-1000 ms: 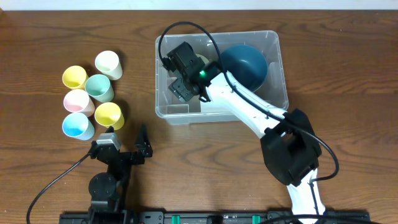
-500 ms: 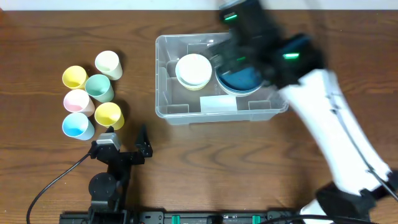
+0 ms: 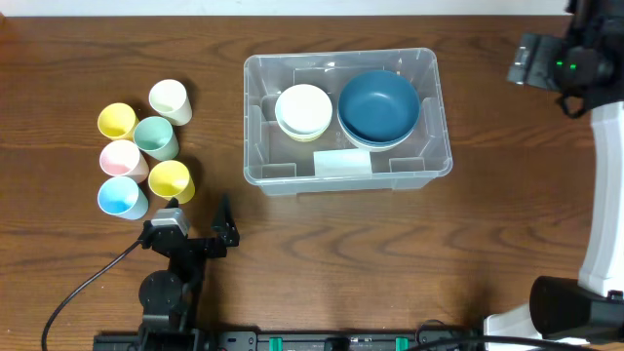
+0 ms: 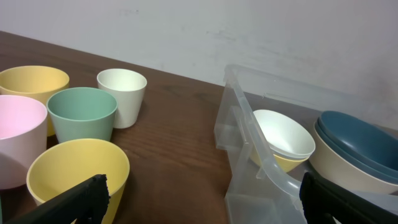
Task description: Pack container
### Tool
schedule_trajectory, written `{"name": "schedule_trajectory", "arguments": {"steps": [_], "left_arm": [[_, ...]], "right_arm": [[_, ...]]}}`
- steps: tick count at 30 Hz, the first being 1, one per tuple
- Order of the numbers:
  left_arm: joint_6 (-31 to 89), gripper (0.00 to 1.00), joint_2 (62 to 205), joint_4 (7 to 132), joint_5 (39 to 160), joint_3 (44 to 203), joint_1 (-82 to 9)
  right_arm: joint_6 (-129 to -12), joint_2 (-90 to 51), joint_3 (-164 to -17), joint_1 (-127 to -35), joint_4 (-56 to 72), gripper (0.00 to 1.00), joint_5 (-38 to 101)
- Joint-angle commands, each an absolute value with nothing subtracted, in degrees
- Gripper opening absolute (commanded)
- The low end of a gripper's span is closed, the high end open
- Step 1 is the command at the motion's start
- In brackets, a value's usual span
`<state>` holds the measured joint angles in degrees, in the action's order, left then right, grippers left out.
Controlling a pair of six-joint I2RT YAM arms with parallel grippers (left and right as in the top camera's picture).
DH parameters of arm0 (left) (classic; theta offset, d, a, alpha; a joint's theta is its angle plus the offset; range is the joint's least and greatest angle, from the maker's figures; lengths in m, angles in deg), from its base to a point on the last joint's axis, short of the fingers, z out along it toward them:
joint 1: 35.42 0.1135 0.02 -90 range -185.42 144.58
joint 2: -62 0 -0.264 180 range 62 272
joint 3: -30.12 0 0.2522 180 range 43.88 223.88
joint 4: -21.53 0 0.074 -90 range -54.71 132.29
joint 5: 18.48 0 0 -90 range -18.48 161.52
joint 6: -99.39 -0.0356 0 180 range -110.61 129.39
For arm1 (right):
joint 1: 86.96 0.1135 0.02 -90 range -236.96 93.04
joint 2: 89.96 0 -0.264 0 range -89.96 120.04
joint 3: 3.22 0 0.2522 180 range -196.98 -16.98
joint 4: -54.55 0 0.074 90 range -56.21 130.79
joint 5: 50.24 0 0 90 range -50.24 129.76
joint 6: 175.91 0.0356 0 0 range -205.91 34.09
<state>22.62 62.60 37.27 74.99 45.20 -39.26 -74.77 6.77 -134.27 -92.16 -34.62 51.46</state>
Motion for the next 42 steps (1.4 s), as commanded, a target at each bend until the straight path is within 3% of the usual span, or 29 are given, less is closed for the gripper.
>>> {"name": "schedule_trajectory", "arguments": {"steps": [1, 14, 22, 33, 42], "left_arm": [[21.92, 0.98, 62.34, 39.08, 74.99, 44.11, -39.08], [22.38, 0.98, 62.34, 40.33, 78.07, 45.77, -39.08], [25.94, 0.98, 67.11, 59.63, 79.14, 65.97, -39.06], [24.24, 0.98, 105.90, 89.88, 76.04, 107.08, -39.08], [22.08, 0.98, 130.03, 100.59, 76.01, 114.60, -39.08]], "right_arm": [[-73.72, 6.70, -134.27, -94.49, -35.39, 0.99, 51.77], [-73.72, 6.70, -134.27, -95.24, -35.32, 0.99, 51.77], [-73.72, 6.70, -134.27, -95.22, -35.32, 0.99, 51.77], [-73.72, 6.70, -134.27, -95.22, -35.32, 0.99, 51.77], [-73.72, 6.70, -134.27, -95.22, -35.32, 0.99, 51.77]]}}
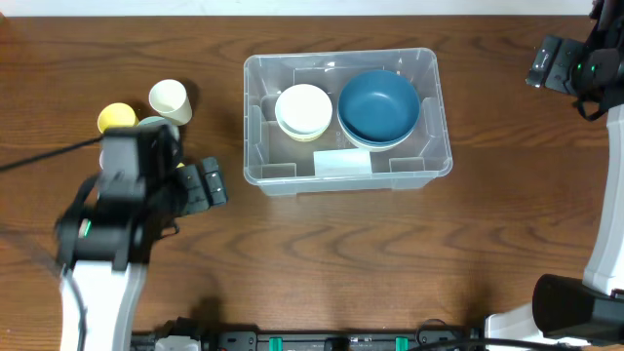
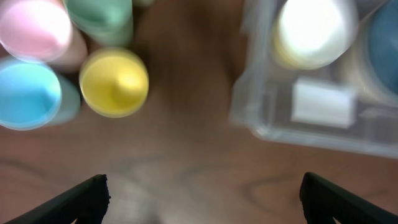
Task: Pack container
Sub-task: 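Move the left gripper to the yellow cup and grasp its rim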
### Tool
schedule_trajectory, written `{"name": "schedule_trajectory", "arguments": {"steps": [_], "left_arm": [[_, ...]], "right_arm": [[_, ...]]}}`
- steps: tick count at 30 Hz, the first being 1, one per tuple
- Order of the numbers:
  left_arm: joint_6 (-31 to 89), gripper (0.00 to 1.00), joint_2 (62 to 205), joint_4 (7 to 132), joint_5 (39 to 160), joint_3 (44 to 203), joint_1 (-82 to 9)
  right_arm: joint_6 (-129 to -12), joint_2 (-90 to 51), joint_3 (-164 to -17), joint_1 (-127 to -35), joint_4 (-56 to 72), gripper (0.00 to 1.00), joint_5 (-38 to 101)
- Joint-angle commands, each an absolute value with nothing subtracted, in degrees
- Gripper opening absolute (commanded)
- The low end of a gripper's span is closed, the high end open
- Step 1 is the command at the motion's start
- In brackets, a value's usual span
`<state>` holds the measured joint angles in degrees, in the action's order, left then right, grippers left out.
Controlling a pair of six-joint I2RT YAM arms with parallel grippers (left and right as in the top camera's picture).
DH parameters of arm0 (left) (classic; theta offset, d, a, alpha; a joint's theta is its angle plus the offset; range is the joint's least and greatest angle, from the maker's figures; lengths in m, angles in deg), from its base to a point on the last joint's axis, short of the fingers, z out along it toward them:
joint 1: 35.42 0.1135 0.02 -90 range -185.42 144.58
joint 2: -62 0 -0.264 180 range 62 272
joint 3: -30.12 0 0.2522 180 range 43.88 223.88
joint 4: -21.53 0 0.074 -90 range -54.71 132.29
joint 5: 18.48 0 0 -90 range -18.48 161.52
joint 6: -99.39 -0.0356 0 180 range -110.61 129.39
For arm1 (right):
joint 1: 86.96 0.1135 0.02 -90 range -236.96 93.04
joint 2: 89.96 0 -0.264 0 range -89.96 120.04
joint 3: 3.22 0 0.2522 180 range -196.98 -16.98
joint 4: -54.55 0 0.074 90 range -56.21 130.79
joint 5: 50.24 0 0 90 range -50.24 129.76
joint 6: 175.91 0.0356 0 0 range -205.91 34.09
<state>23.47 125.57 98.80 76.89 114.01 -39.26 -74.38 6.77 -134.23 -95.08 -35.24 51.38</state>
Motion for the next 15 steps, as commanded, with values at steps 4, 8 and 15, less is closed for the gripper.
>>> {"name": "schedule_trajectory", "arguments": {"steps": [4, 8, 15], "left_arm": [[22.05, 0.98, 139.34, 103.52, 76.01, 114.47, -39.08], [17.73, 0.98, 145.88, 103.56, 76.06, 114.47, -39.08], [10.25, 0.98, 148.72, 97.97, 75.38, 114.47, -38.97]], "right_arm": [[-73.72, 6.70, -134.27, -95.22, -35.32, 0.99, 51.77], [-73.72, 6.70, -134.27, -95.22, -35.32, 0.99, 51.77], [-73.72, 6.70, -134.27, -95.22, -35.32, 0.99, 51.77]]}}
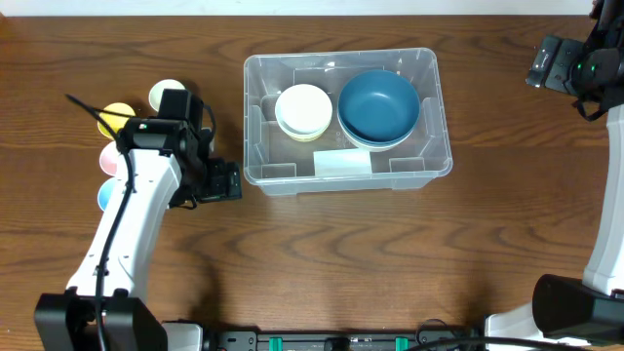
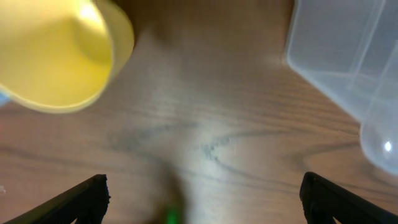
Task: Pack container
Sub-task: 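Move the left gripper to the yellow cup and grasp its rim, then lift the yellow cup and carry it into the bin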
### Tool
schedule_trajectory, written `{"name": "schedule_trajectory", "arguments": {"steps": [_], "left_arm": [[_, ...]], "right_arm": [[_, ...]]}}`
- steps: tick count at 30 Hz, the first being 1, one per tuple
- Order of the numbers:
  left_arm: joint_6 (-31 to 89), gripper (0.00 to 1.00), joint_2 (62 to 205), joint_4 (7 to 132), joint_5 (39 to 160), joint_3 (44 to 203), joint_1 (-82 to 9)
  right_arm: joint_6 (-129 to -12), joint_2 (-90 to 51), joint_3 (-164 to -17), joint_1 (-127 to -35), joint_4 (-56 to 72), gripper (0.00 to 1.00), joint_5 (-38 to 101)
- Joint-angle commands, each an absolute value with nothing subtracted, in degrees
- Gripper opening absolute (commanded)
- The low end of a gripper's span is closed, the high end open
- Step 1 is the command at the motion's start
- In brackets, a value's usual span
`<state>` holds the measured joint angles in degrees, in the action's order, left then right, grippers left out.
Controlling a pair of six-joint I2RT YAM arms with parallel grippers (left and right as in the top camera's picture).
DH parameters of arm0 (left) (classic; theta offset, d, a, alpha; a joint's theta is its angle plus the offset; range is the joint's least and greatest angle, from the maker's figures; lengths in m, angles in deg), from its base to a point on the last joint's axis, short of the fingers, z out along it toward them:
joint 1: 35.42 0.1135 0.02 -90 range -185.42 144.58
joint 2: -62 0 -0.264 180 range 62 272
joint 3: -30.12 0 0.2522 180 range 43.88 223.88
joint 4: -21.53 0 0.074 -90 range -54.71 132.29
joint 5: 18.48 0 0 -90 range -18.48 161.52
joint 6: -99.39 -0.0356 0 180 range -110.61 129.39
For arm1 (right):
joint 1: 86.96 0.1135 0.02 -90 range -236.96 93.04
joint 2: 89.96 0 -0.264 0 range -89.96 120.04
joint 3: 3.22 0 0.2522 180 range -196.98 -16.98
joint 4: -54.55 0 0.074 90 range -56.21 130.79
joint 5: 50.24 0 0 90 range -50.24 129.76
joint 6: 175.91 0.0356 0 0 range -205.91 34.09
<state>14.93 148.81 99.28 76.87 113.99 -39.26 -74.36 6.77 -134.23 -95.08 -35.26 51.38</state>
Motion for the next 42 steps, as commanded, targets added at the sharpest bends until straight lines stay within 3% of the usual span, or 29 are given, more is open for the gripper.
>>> {"name": "schedule_trajectory", "arguments": {"steps": [1, 11, 25, 27, 37, 42], "left_arm": [[10.23, 0.98, 148.72, 96.81, 74.75, 114.47, -38.95], [10.53, 0.98, 149.79, 89.79, 65.57, 114.38, -38.93], [12.87, 0.98, 160.96, 86.75, 68.58, 114.34, -33.92], [12.87, 0.87, 162.53, 86.29, 69.65, 114.34, -33.92], [13.11, 0.10, 165.20, 85.44, 72.21, 114.36, -33.95], [14.23, 0.06, 165.20, 85.81, 72.28, 114.36, -33.92]], "right_arm": [[-73.72, 6.70, -134.27, -95.22, -35.32, 0.99, 51.77], [-73.72, 6.70, -134.27, -95.22, -35.32, 0.99, 51.77], [-73.72, 6.70, -134.27, -95.19, -35.32, 0.99, 51.77], [-73.72, 6.70, -134.27, -95.22, -35.32, 0.99, 51.77], [-73.72, 6.70, -134.27, -95.22, -35.32, 0.99, 51.77], [-73.72, 6.70, -134.27, -95.19, -35.32, 0.99, 51.77]]}}
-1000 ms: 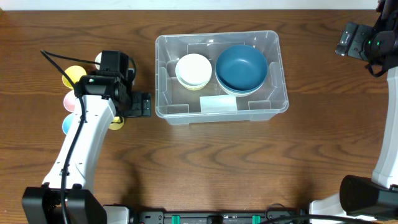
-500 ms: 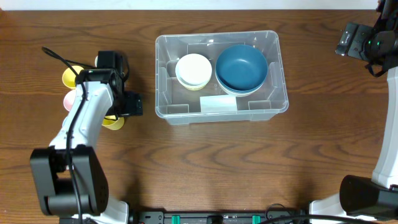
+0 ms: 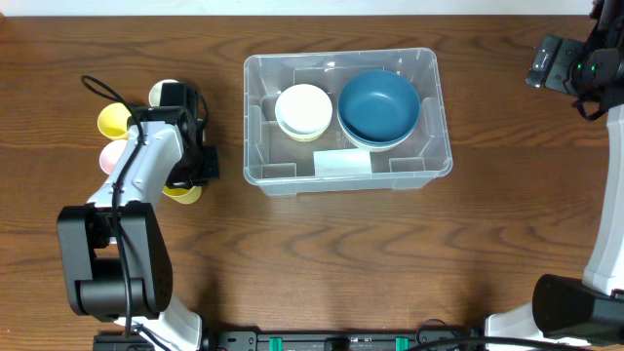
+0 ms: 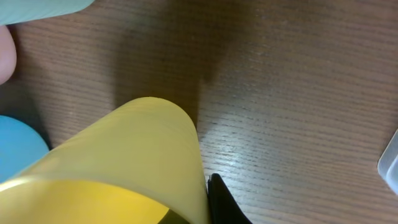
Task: Pack container
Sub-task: 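Lift the yellow cup and carry it into the bin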
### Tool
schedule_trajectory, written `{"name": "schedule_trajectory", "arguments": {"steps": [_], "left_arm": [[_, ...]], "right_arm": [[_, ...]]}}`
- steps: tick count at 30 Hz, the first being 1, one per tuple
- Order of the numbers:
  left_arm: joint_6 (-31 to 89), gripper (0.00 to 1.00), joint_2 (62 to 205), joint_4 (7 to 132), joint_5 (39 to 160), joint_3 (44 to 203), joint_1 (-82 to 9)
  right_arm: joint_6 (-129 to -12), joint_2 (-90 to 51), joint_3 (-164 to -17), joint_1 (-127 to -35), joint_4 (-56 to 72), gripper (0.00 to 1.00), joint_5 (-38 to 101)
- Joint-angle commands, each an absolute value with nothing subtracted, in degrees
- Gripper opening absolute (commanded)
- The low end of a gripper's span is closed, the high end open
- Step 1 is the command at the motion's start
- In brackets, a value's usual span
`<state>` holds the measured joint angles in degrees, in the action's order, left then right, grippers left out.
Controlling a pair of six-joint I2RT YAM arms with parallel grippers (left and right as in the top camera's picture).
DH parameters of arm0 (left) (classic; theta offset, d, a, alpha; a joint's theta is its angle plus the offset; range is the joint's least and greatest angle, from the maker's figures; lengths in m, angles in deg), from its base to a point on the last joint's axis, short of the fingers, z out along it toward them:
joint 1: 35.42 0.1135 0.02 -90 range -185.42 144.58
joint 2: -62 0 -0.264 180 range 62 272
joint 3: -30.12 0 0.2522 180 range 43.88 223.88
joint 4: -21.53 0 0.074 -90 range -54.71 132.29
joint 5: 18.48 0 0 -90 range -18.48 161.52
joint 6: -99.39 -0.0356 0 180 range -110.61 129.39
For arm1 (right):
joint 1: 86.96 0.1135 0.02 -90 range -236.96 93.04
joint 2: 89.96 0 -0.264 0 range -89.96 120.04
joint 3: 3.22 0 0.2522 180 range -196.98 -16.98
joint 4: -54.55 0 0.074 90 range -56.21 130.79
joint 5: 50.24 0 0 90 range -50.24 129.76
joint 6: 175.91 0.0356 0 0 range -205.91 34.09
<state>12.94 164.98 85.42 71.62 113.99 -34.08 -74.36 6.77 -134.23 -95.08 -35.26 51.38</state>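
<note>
A clear plastic container (image 3: 252, 117) in mid-table holds a white bowl (image 3: 303, 109), a blue bowl (image 3: 378, 105) and a pale flat piece (image 3: 342, 163). Left of it stand several cups. My left gripper (image 3: 193, 168) is down among them, shut on the wall of the near yellow cup (image 4: 130, 162). One black finger (image 4: 225, 202) presses on the cup's outside; the other finger is hidden by the cup. My right gripper (image 3: 570, 63) is raised at the far right corner, and its jaws do not show.
Around the held cup stand a second yellow cup (image 3: 111, 120), a white cup (image 3: 161, 93), a pink cup (image 3: 112, 156), a blue cup (image 4: 18, 140) and a teal cup (image 4: 37, 9). The container's left wall is a short way to the right.
My left gripper was open beside the yellow cup, near the container's corner. It has moved left onto that cup and shut on its wall. The right arm has not moved.
My left arm was low at the table's front edge, open, facing the cups. Then it was above them, looking down. Then it hung open between the yellow cup and the container. Now it grips the yellow cup.
</note>
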Motion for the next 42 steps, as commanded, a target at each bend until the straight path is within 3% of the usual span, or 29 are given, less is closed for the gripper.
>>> {"name": "schedule_trajectory", "arguments": {"steps": [1, 7, 14, 25, 33, 42], "left_arm": [[14.43, 0.06, 165.18, 85.99, 72.25, 114.36, -33.95], [14.60, 0.06, 161.77, 90.38, 72.45, 115.76, -33.99], [14.56, 0.06, 146.97, 94.91, 77.74, 118.40, -34.01], [14.40, 0.06, 124.22, 84.81, 96.25, 118.42, -43.06], [16.33, 0.06, 131.47, 76.41, 96.12, 119.54, -56.41], [14.10, 0.06, 149.92, 76.24, 95.88, 129.26, -62.38]], "right_arm": [[-73.72, 6.70, -134.27, -95.19, -35.32, 0.99, 51.77], [-73.72, 6.70, -134.27, -95.19, -35.32, 0.99, 51.77], [-73.72, 6.70, -134.27, -95.19, -35.32, 0.99, 51.75], [-73.72, 6.70, -134.27, -95.19, -35.32, 0.99, 51.77], [-73.72, 6.70, -134.27, -95.19, -35.32, 0.99, 51.77], [-73.72, 6.70, -134.27, -95.19, -35.32, 0.99, 51.77]]}}
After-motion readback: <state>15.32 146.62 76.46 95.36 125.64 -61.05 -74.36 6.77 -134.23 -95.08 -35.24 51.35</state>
